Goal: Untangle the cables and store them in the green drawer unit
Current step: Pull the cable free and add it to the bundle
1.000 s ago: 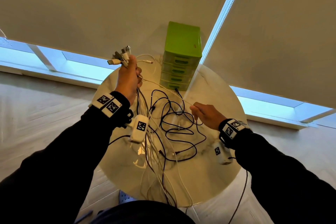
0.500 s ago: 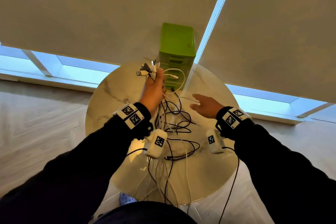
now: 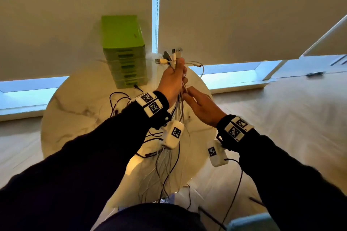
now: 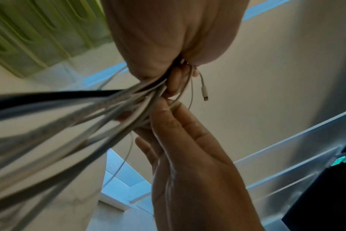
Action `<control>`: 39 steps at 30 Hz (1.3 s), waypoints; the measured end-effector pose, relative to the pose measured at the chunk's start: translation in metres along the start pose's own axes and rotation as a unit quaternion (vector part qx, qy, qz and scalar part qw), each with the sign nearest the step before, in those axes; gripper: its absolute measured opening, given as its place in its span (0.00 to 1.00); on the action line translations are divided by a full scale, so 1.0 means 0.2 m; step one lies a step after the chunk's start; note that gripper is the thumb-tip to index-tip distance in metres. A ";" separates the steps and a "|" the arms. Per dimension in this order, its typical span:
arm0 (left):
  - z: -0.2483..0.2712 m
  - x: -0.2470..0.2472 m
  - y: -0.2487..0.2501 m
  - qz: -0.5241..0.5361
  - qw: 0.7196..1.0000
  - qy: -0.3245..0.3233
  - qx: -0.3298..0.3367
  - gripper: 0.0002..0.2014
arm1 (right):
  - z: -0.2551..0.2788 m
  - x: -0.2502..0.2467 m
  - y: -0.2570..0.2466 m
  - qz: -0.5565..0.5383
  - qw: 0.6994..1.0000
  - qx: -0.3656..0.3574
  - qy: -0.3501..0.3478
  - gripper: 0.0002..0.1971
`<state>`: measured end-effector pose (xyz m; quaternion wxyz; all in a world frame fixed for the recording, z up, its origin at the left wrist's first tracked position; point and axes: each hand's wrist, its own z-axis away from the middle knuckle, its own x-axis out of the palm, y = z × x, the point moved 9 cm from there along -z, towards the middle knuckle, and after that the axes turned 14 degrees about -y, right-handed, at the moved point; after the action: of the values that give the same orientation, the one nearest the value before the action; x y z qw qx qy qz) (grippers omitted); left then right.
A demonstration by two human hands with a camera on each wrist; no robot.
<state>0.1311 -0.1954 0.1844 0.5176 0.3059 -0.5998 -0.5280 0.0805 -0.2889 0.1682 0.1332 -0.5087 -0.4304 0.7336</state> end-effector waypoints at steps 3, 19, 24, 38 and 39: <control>-0.07 0.14 0.00 -0.056 0.998 -0.014 -0.007 0.22 | 0.11 -0.16 0.10 0.024 0.999 0.004 0.042 0.11; -0.19 0.56 -0.19 0.003 0.996 -0.065 -0.061 0.21 | 0.91 -0.37 1.42 0.115 0.890 0.430 -0.101 0.23; -0.19 0.73 -0.28 0.000 0.991 -0.107 -0.080 0.21 | 0.64 -0.29 1.08 0.027 0.974 0.227 -0.004 0.38; -0.21 0.57 -0.32 -0.034 0.996 -0.020 -0.077 0.23 | 0.49 -0.41 0.70 -0.094 0.987 0.081 0.103 0.09; -0.22 0.54 -0.32 -0.034 0.997 -0.007 -0.075 0.23 | 0.51 -0.46 0.69 -0.075 0.985 0.078 0.133 0.09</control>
<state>0.1308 -0.3238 0.1507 0.5168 0.2823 -0.5514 -0.5910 0.0675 -0.4793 0.1309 0.2829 -0.5561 -0.3874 0.6787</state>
